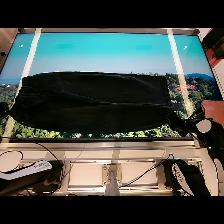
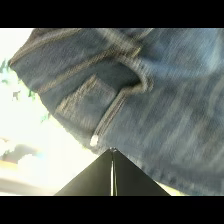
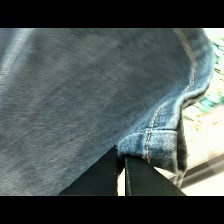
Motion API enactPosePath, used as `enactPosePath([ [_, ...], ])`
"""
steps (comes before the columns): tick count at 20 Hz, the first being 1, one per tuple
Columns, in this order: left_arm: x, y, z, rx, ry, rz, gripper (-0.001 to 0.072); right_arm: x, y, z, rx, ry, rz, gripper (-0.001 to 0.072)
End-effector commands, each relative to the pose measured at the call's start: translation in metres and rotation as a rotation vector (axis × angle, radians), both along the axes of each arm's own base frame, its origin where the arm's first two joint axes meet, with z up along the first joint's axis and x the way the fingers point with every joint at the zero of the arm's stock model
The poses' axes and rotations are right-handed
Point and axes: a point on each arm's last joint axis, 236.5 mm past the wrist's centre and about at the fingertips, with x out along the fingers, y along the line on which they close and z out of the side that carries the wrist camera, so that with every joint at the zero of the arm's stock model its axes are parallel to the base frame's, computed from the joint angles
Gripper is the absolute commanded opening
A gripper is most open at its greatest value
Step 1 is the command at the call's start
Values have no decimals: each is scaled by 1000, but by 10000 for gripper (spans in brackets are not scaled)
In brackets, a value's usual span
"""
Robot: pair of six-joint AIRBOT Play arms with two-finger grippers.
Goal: Fold the clothes and pants, and hang the long-sleeved shirts on hangers.
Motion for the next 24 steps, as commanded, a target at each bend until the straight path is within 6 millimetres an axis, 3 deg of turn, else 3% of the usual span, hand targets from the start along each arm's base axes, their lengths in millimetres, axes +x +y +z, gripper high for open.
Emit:
enactPosePath([
  [1,-29,-6,-6,-69,79,24,67,8,0,14,-13,-36,31,20],
  [2,-35,-8,-14,-91,92,41,79,8,0,14,-14,-37,35,20],
  [3,-38,-10,-21,-110,97,53,255,8,1,14,-15,-38,42,21],
  [4,-38,-10,-29,-132,88,82,500,8,1,14,-15,-39,44,21],
  [5,-35,-11,-37,-160,67,116,521,9,1,14,-15,-40,44,20],
  [8,-17,-13,-57,-269,-42,239,520,10,3,15,-1,-44,41,20],
  [12,-15,-8,-85,-298,-82,308,522,12,3,16,-1,-53,37,21],
  [20,-6,16,-94,-210,-118,346,521,14,3,17,-2,-63,34,21],
  [24,9,-2,-106,-272,-114,333,484,23,0,28,-15,-100,35,21],
])
